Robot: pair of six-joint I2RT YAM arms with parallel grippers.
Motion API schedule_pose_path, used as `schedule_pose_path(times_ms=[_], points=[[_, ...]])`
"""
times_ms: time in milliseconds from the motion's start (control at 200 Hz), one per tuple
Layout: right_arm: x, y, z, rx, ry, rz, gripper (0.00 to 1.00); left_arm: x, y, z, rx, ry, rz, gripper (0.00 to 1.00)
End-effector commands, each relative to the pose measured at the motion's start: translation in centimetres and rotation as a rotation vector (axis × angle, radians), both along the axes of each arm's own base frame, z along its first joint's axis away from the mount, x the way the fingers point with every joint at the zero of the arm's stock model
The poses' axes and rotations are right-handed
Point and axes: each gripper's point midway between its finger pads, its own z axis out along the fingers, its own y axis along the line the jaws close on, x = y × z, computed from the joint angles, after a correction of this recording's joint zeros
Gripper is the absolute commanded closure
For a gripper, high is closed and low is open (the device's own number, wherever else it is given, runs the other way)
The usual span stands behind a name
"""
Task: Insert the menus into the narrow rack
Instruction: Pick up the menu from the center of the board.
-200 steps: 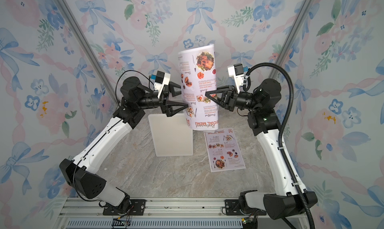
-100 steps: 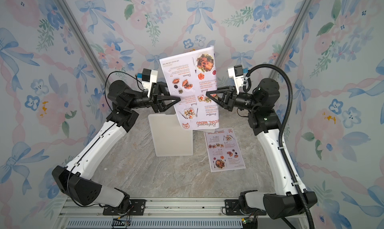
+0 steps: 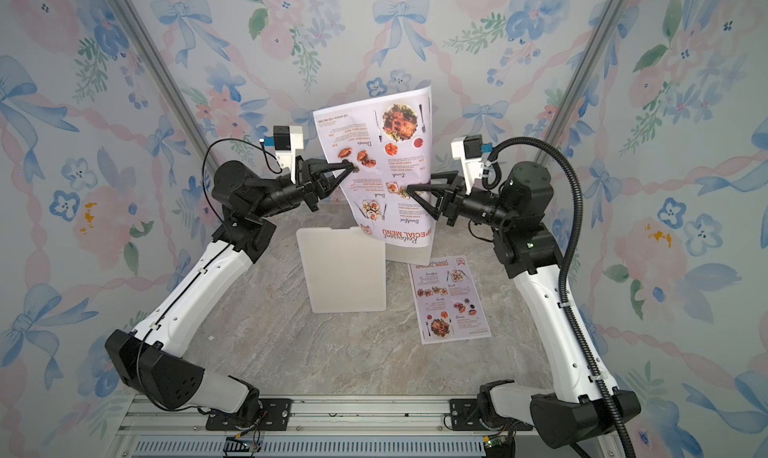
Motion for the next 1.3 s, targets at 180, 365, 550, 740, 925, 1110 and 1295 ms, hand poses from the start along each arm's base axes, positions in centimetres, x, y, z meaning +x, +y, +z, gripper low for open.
schedule_pose_path(times_ms=[180,365,550,740,925,1110,1295], points=[[-2.2,0.0,-2.8,-0.136,-0.160,0.020,0.18,-4.0,2.0,3.5,0.040,-0.395,0.142,1.00],[-0.8,0.2,-2.5,-0.139,-0.178,0.009,0.20,-4.1,1.8,3.8,0.056,-0.411,0.117,1.00],[0.7,0.1,-2.0,-0.121,-0.168,0.003,0.46,-2.4,1.7,3.3,0.109,-0.339,0.144,1.00],[1.4,-0.2,-1.9,-0.096,-0.169,-0.003,0.64,-1.8,2.3,3.6,0.095,-0.278,0.183,1.00],[2.2,-0.1,-1.9,-0.073,-0.176,-0.027,0.76,-1.2,2.5,3.4,0.093,-0.219,0.172,1.00],[2.8,0.1,-2.1,-0.079,-0.162,-0.040,0.92,-0.6,2.8,3.7,0.085,-0.199,0.174,1.00],[3.2,0.5,-2.7,-0.084,-0.147,-0.056,0.96,0.0,2.9,3.7,0.084,-0.179,0.172,1.00]])
